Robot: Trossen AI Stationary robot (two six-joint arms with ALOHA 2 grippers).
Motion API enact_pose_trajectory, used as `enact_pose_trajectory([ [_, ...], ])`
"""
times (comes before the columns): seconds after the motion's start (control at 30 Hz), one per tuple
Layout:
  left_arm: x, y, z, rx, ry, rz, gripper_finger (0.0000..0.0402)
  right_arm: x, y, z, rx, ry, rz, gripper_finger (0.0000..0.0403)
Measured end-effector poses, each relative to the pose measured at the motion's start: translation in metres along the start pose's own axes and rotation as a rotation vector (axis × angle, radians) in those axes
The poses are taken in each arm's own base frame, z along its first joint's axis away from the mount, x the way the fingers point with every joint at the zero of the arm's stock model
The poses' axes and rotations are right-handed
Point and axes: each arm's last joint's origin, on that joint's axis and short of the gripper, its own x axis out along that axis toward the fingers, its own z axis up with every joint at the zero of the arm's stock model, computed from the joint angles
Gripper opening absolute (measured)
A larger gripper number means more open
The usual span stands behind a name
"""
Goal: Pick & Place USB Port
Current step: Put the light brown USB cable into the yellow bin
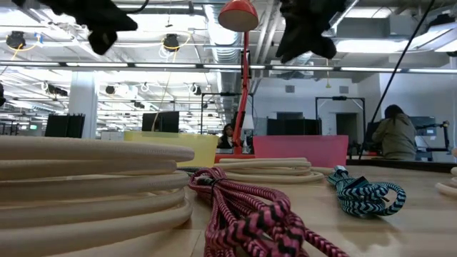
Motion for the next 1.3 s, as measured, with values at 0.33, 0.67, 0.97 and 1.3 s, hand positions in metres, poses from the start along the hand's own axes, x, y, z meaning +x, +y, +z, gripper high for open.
enact_pose_trajectory([
  [0.33, -0.018, -0.008, 0.000, 0.126, 0.217, -0.016, 0.0004, -0.048, 0.010, -0.008, 0.015, -0.199, -0.035, 0.0064],
  [0.67, 0.005, -0.025, -0.022, 0.296, 0.503, -0.133, 0.0019, -0.084, 0.013, -0.016, 0.058, -0.388, -0.098, 0.0063],
  [0.97, 0.029, -0.028, -0.037, 0.340, 0.714, -0.107, 0.0101, -0.084, 0.019, -0.021, 0.048, -0.373, -0.077, 0.0063],
  [1.3, 0.063, -0.028, -0.056, 0.352, 0.908, -0.036, 0.0157, -0.088, 0.021, -0.028, 0.016, -0.345, -0.069, 0.0063],
])
